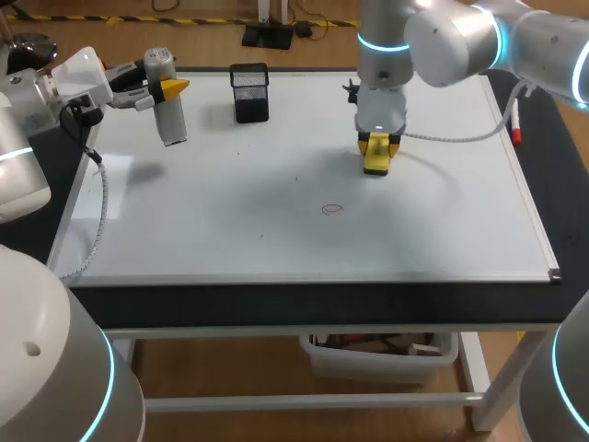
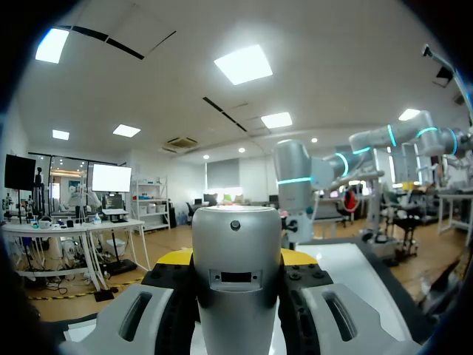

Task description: Pick up the inspection probe, press it on each red-marked spot on the whiteboard one by one, put down the probe, pick up the eraser, and wipe off all the red marks.

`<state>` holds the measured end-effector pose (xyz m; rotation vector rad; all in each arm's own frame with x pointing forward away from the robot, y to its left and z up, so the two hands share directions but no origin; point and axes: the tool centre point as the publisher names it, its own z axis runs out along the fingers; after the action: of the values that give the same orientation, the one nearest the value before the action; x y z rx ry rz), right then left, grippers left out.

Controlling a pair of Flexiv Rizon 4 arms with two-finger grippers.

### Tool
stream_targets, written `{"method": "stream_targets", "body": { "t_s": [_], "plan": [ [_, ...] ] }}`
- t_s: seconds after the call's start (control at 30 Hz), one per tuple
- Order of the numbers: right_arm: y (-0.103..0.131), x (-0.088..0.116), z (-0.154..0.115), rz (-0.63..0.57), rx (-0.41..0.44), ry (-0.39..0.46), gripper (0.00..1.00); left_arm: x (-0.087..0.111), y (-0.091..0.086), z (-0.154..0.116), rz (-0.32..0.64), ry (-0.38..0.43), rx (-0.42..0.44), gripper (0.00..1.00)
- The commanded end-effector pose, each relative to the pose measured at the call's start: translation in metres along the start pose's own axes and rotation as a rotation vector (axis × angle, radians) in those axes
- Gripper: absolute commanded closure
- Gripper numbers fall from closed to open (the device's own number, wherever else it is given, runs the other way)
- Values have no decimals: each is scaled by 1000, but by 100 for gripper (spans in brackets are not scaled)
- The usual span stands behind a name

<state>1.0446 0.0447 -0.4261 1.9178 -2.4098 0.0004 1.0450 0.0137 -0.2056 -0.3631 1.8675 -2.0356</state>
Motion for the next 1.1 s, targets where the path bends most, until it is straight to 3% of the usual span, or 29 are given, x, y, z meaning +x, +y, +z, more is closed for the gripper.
{"method": "stream_targets", "body": {
  "t_s": [0.03,0.4,0.87,1.1],
  "plan": [
    [0,11,-8,6,13,-17,100,0,0,0,2,0,3,100],
    [-10,41,-52,51,45,-80,100,0,0,0,2,0,3,100],
    [-23,121,-75,281,89,-99,100,0,0,0,2,0,3,100],
    [-27,159,-76,408,72,-46,100,0,0,0,2,0,3,100]
  ]
}}
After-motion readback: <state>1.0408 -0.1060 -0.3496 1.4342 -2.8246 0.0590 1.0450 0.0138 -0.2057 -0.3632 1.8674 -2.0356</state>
